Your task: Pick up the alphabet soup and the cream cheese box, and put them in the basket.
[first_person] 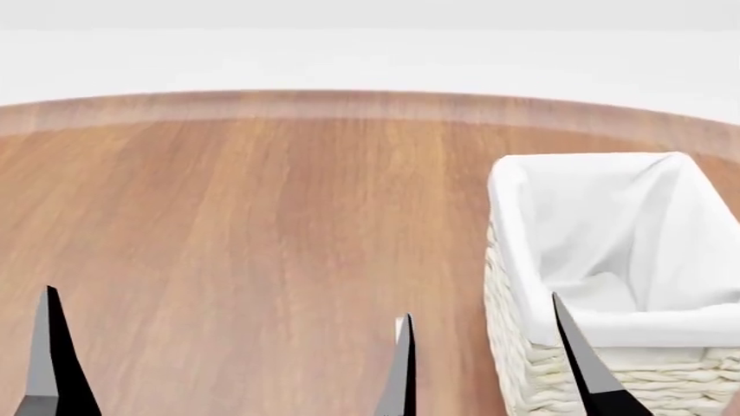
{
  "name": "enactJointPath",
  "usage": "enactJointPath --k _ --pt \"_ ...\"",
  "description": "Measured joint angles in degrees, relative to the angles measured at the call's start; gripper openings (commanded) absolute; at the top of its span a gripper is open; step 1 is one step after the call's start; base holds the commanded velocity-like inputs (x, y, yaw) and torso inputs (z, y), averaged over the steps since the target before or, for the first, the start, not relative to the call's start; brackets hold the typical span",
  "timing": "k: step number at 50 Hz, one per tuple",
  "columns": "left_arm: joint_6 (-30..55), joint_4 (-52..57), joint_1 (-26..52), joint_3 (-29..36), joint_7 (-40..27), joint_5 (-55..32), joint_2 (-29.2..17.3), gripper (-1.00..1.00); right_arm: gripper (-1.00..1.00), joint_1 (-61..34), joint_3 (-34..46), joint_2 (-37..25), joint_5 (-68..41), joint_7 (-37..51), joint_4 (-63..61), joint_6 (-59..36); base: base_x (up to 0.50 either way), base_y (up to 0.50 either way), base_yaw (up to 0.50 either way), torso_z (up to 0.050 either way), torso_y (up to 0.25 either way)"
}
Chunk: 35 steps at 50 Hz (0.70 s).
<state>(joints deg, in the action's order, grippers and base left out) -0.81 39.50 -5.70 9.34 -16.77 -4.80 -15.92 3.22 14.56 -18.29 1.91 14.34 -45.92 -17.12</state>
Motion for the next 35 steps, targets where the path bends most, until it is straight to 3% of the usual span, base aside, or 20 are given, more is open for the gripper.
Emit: enactJointPath --k 21,35 --pt "0.2 -0.2 0.1 0.7 -0.6 0.4 -0.5 1.0 1.0 0.3 0.0 -0.2 0.2 1.3 1.2 1.5 0.09 0.0 0.0 0.0 0.0" --pt "0.4 -0.3 0.0 1.4 -0.9 1.2 -0.9 1.0 1.0 0.6 0.3 -0.5 0.4 1.9 1.2 2.0 0.0 0.0 0.0 0.0 -0.165"
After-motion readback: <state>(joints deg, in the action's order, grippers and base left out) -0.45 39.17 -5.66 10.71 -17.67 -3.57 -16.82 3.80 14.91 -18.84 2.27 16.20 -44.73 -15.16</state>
